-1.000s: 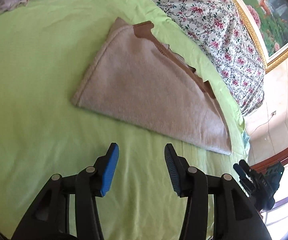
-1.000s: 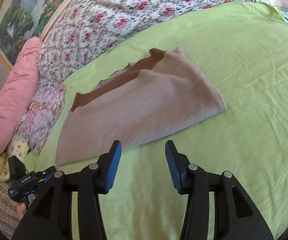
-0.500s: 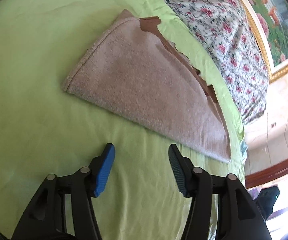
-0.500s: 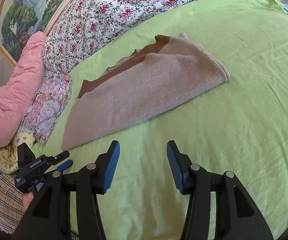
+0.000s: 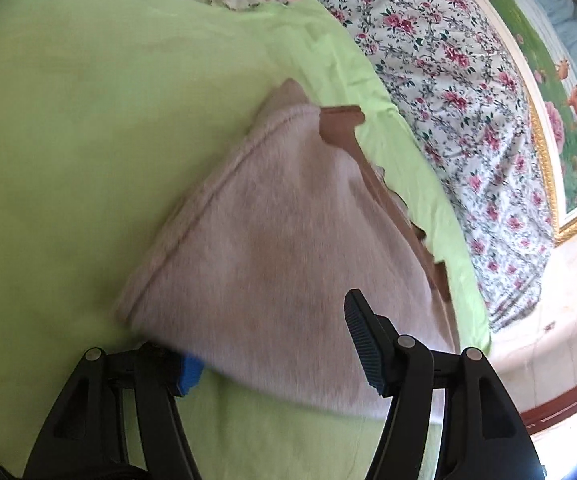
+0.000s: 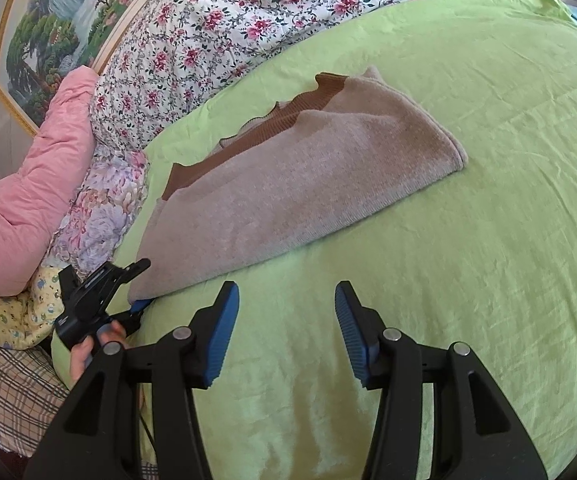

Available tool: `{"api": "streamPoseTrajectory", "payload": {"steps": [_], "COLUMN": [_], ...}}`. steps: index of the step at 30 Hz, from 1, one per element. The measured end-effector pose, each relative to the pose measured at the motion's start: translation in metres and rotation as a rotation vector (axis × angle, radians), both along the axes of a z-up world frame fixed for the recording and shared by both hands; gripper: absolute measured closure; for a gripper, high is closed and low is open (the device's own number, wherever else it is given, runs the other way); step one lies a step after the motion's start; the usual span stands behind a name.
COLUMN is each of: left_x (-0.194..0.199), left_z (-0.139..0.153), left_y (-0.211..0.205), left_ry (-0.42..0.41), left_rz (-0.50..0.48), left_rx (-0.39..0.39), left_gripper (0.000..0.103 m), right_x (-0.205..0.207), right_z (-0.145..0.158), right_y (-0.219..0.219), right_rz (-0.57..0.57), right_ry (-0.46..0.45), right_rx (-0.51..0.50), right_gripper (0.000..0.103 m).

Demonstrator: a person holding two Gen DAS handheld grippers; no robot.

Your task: Fold small clothes

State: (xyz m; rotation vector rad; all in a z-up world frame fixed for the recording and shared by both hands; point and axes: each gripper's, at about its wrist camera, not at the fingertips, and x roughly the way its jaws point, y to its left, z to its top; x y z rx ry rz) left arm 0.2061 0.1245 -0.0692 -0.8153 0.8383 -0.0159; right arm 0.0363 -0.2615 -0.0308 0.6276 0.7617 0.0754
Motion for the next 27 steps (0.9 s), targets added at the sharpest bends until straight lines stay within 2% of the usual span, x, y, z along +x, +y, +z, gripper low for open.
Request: {"api": "streamPoseTrajectory", "payload": {"steps": [2, 4, 6, 8, 11, 13, 15, 19, 22, 25, 27], "left_x": [0.008, 0.016, 0.022, 0.027, 0.024, 0.023, 0.024, 0.027, 0.030, 0.041, 0.048], "left_z": [0.000, 0.001, 0.001, 0.008, 0.030, 0.046, 0.064, 0.086, 0.077, 0.054, 0.039], "left_y": [0.000, 0.000, -0.001, -0.006, -0.022, -0.036, -0.058, -0.116, -0.158, -0.191, -0.208], "left_ry": [-0.001, -0.001, 0.007, -0.006, -0.060, -0.107, -0.162, -0.254, -0.265, -0.224, -0.196], "left_rz": [0.012, 0.017, 0.003, -0.019, -0.052, -0.085, -0.145, -0.292, -0.387, -0.455, -0.489], "left_rx": [0.019, 0.044, 0.057, 0.081, 0.177, 0.215, 0.248, 0.290, 0.331, 0.361, 0.389], "left_gripper": [0.044, 0.054, 0.082, 0.087, 0.090, 0.091, 0.091, 0.091, 0.091, 0.091, 0.091], "right_x": [0.004, 0.008, 0.013, 0.017, 0.027, 0.031, 0.037, 0.061, 0.084, 0.121, 0.144], "right_z": [0.000, 0.000, 0.002, 0.004, 0.009, 0.013, 0.020, 0.031, 0.032, 0.026, 0.019], "right_y": [-0.002, -0.005, -0.008, -0.013, -0.025, -0.034, -0.042, -0.063, -0.073, -0.077, -0.074], "right_rz": [0.002, 0.003, 0.006, 0.009, 0.015, 0.006, 0.006, 0.038, 0.077, 0.136, 0.171], "right_ry": [-0.002, -0.004, -0.011, -0.020, -0.037, -0.046, -0.065, -0.080, -0.068, -0.035, -0.001], "right_rx": [0.001, 0.007, 0.010, 0.007, 0.021, 0.036, 0.025, 0.092, 0.147, 0.231, 0.267], "right_gripper": [0.052, 0.052, 0.052, 0.052, 0.052, 0.052, 0.052, 0.052, 0.052, 0.051, 0.041]}}
